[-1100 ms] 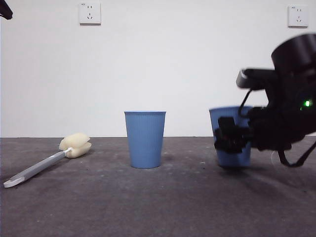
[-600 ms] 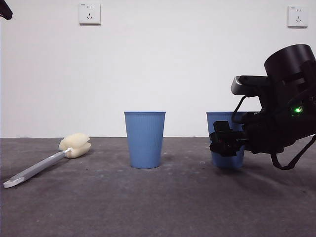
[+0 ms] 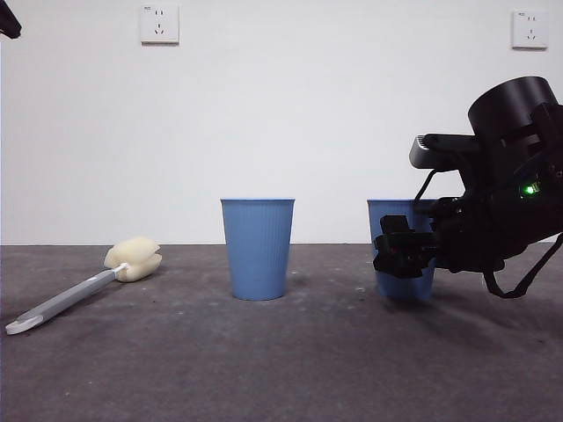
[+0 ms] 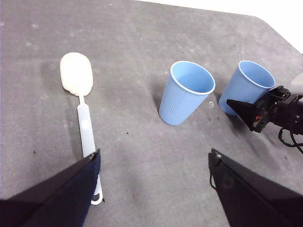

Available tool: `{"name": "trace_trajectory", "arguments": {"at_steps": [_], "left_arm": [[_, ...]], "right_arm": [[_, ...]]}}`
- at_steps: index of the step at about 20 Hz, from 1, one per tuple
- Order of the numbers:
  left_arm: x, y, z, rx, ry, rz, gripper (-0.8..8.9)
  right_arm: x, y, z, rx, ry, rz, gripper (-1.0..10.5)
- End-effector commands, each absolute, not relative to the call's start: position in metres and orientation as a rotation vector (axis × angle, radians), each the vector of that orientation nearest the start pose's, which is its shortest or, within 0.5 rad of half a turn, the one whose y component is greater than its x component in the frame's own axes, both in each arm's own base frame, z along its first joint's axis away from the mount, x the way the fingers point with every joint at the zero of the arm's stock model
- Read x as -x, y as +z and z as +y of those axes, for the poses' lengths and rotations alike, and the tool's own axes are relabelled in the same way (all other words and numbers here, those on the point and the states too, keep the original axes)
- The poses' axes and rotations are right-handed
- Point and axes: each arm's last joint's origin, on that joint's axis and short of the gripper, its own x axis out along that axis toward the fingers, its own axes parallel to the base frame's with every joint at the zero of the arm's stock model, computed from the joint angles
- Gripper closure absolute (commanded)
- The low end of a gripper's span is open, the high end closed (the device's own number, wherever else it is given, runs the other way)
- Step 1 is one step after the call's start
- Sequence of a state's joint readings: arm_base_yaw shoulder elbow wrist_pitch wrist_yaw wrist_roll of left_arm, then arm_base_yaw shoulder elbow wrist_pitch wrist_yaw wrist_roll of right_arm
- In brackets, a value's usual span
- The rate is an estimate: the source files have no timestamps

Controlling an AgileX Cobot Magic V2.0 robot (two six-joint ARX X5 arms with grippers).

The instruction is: Pick up the cup brush,pick up the cup,insert the brush into the cup,clean the cup,put the cup brush back,put the cup back to the fixed position on the table

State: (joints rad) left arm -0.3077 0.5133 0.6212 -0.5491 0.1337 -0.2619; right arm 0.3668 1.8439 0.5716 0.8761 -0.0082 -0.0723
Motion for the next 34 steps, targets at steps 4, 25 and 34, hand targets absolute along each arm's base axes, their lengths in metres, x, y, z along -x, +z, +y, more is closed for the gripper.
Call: {"name": "trace_trajectory", "arguments": {"at_steps": [4, 25, 34], "left_arm": [[-0.109, 0.274, -0.038, 0.187, -0.37, 0.513, 4.31], [-0.107, 0.268, -0.041, 0.204, -0.47, 0.604, 4.36], [-0.103, 0.269, -0.046, 0.267, -0.701, 0.641, 8.21]], "right_arm": [[-0.277, 0.088, 0.109, 0.162, 0.414, 0.526, 5.3], [-0.126, 0.234, 0.065, -0.069, 0.678, 0.802, 5.4], [-0.083, 0.292, 0.05, -0.083, 0.813, 0.757, 9.6]]}}
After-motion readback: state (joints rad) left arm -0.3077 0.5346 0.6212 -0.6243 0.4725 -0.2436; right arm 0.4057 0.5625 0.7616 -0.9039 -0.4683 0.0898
